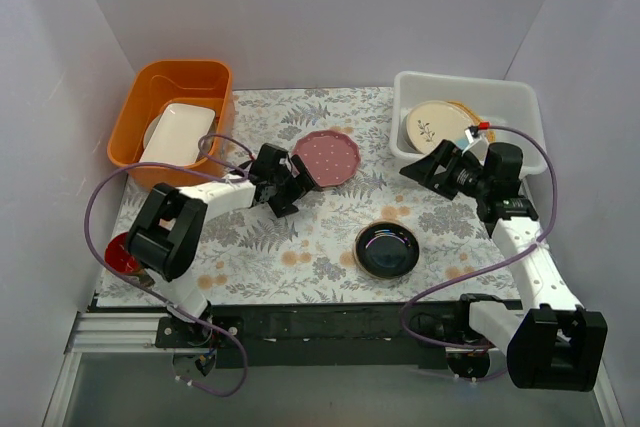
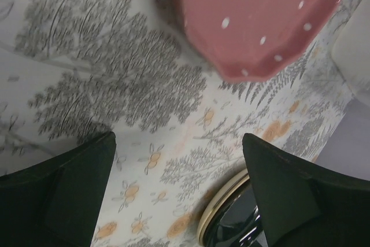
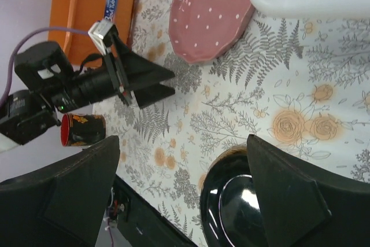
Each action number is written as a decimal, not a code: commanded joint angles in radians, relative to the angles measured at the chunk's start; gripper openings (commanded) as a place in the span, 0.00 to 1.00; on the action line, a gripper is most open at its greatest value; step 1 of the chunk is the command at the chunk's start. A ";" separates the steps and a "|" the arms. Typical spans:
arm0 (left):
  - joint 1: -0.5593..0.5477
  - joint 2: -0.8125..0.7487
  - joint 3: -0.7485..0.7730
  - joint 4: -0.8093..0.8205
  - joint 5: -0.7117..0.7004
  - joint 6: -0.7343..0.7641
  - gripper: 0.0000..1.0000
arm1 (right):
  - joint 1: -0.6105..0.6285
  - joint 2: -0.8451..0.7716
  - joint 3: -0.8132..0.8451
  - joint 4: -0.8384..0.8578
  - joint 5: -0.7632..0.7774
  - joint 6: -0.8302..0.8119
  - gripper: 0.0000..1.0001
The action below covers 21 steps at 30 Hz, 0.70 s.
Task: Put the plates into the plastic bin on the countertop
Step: Pick up the plate at the center of the board.
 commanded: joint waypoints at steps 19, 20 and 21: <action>0.038 0.297 0.251 -0.072 -0.042 -0.017 0.60 | 0.007 -0.087 -0.220 0.030 -0.073 -0.014 0.96; 0.040 0.311 0.254 -0.075 -0.042 -0.017 0.59 | 0.007 -0.088 -0.223 0.030 -0.073 -0.012 0.96; 0.040 0.318 0.257 -0.077 -0.044 -0.017 0.57 | 0.007 -0.090 -0.224 0.029 -0.071 -0.012 0.96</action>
